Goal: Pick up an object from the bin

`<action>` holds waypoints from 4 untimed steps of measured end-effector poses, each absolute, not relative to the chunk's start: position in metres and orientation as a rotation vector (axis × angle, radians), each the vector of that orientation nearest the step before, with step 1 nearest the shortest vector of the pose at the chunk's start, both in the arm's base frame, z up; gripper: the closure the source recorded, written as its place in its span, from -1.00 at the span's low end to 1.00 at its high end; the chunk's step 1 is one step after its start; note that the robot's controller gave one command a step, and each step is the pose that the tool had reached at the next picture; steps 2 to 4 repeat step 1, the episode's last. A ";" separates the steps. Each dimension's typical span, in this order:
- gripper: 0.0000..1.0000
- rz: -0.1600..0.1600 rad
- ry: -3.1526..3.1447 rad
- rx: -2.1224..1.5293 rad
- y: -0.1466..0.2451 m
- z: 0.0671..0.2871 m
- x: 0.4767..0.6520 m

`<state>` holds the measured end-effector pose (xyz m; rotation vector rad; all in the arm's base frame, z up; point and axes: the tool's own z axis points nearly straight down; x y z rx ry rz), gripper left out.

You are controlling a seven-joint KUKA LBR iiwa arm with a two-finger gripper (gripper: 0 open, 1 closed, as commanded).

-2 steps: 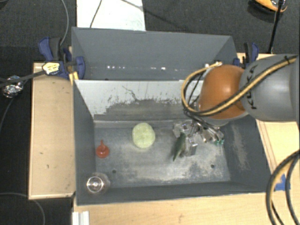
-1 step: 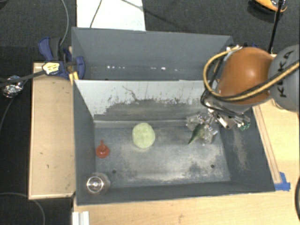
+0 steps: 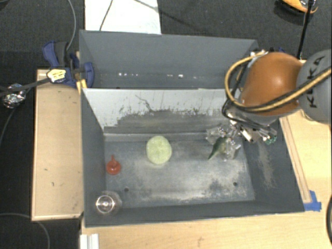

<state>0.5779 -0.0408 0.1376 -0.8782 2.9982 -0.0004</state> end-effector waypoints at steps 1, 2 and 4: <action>1.00 0.002 3.031 -0.744 -0.034 0.207 0.582; 1.00 0.002 3.031 -0.744 -0.034 0.207 0.582; 1.00 0.002 3.031 -0.744 -0.034 0.207 0.582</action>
Offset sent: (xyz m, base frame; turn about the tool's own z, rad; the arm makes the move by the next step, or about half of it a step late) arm 0.0000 0.0000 0.0000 0.0000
